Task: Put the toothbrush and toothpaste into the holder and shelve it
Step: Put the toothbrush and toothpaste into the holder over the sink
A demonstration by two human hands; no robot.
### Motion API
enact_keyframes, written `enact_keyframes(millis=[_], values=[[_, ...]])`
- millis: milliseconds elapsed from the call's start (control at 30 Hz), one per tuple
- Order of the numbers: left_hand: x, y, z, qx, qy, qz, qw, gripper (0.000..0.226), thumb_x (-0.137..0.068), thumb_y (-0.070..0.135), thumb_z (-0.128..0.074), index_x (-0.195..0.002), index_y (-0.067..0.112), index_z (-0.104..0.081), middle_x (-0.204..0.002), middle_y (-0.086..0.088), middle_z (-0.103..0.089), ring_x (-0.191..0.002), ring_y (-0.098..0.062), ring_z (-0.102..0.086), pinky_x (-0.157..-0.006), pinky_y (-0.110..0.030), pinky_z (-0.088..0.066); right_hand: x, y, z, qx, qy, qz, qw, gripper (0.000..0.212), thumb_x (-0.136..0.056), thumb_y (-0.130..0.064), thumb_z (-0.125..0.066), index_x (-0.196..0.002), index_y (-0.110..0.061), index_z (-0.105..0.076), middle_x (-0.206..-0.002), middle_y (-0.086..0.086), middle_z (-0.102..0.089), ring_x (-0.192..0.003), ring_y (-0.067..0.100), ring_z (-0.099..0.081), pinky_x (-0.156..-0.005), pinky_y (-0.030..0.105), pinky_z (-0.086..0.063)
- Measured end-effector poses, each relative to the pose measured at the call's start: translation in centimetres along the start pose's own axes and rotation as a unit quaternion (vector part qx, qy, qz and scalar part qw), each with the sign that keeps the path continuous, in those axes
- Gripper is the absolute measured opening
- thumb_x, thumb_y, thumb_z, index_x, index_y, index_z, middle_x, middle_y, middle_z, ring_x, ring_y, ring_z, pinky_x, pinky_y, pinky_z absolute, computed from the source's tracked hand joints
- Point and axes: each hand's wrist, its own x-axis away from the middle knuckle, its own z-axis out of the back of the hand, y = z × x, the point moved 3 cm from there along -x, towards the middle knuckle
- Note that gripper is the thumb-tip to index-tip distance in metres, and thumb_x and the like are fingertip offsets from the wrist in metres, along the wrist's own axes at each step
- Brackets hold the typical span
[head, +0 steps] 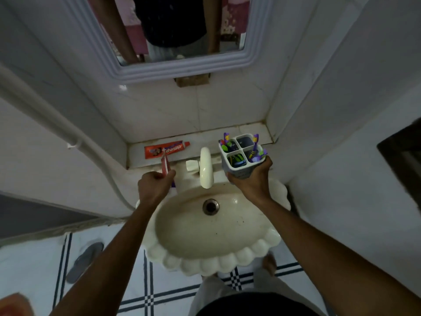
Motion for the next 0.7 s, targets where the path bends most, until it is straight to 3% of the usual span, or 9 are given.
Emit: enact_keyframes(millis=[67,200,267,367,467,567,633,700], values=[[1.5,1.3,1.4,0.121,0.006,0.002,0.993,0.05,-0.102,0.056,-0.056,-0.086,0.013,-0.076,-0.083,-0.008,-0.077,-0.077,-0.023,-0.069,-0.075,-0.037,-0.056,0.1,0.3,0.1,0.002,-0.016,0.007,1.0,0.128,-0.065,-0.029,-0.111,-0.157,-0.015,-0.022,-0.158,0.002,-0.054,-0.14,0.018,-0.064,-0.114,0.036,-0.06],[5.5,7.5,3.8,0.262,0.008,-0.059,0.963,0.025,-0.113,0.041,-0.04,-0.11,0.027,-0.06,-0.105,-0.003,-0.071,-0.097,-0.024,-0.069,-0.084,-0.037,-0.056,0.7,0.6,1.1,-0.053,-0.041,-0.028,0.997,0.123,-0.064,-0.054,-0.103,-0.155,-0.033,-0.023,-0.155,-0.006,-0.056,-0.135,0.014,-0.065,-0.11,0.032,-0.058],[7.2,11.0,4.0,0.269,0.011,-0.104,0.957,0.025,-0.113,0.045,-0.043,-0.122,0.026,-0.056,-0.108,0.003,-0.069,-0.099,-0.015,-0.072,-0.086,-0.032,-0.059,1.0,0.8,1.5,-0.078,-0.052,-0.033,0.995,0.111,-0.071,-0.06,-0.097,-0.154,-0.036,-0.026,-0.153,-0.006,-0.055,-0.135,0.014,-0.063,-0.108,0.029,-0.055],[9.1,16.0,2.5,0.256,-0.005,-0.182,0.95,0.029,-0.111,0.042,-0.05,-0.127,0.018,-0.056,-0.104,0.001,-0.068,-0.085,-0.002,-0.072,-0.076,-0.025,-0.061,0.9,1.5,2.4,-0.076,-0.083,-0.038,0.993,0.094,-0.086,-0.047,-0.097,-0.154,-0.03,-0.034,-0.14,-0.013,-0.061,-0.126,0.008,-0.065,-0.094,0.009,-0.051],[9.9,20.0,-0.3,0.173,0.007,-0.269,0.948,0.032,-0.106,0.043,-0.062,-0.126,0.018,-0.064,-0.11,0.007,-0.071,-0.096,-0.003,-0.071,-0.08,-0.019,-0.057,0.4,1.9,3.2,-0.071,-0.096,-0.032,0.992,0.081,-0.086,-0.039,-0.099,-0.141,-0.027,-0.042,-0.124,-0.025,-0.064,-0.108,-0.016,-0.07,-0.079,0.0,-0.051],[9.8,22.0,-3.0,0.138,0.039,-0.302,0.942,0.031,-0.097,0.038,-0.076,-0.118,0.016,-0.071,-0.097,0.013,-0.074,-0.086,0.006,-0.071,-0.074,-0.011,-0.055,0.1,1.8,3.6,-0.048,-0.103,-0.027,0.993,0.086,-0.079,-0.059,-0.099,-0.14,-0.029,-0.047,-0.121,-0.024,-0.069,-0.108,-0.008,-0.071,-0.087,0.017,-0.057],[9.6,22.6,-4.4,0.132,0.037,-0.304,0.943,0.031,-0.094,0.033,-0.082,-0.117,0.014,-0.073,-0.096,0.009,-0.076,-0.085,0.002,-0.075,-0.074,-0.018,-0.061,-0.5,2.1,3.5,-0.016,-0.095,-0.02,0.995,0.097,-0.066,-0.084,-0.094,-0.141,-0.035,-0.057,-0.126,-0.019,-0.076,-0.111,0.001,-0.075,-0.093,0.032,-0.064],[9.0,22.8,-5.7,0.141,0.026,-0.292,0.946,0.031,-0.092,0.025,-0.084,-0.117,0.011,-0.072,-0.1,0.003,-0.076,-0.085,0.0,-0.076,-0.07,-0.019,-0.062,-2.2,4.2,2.7,0.016,-0.09,-0.018,0.996,0.108,-0.056,-0.097,-0.087,-0.142,-0.038,-0.061,-0.127,-0.015,-0.079,-0.111,0.003,-0.078,-0.092,0.039,-0.069]])
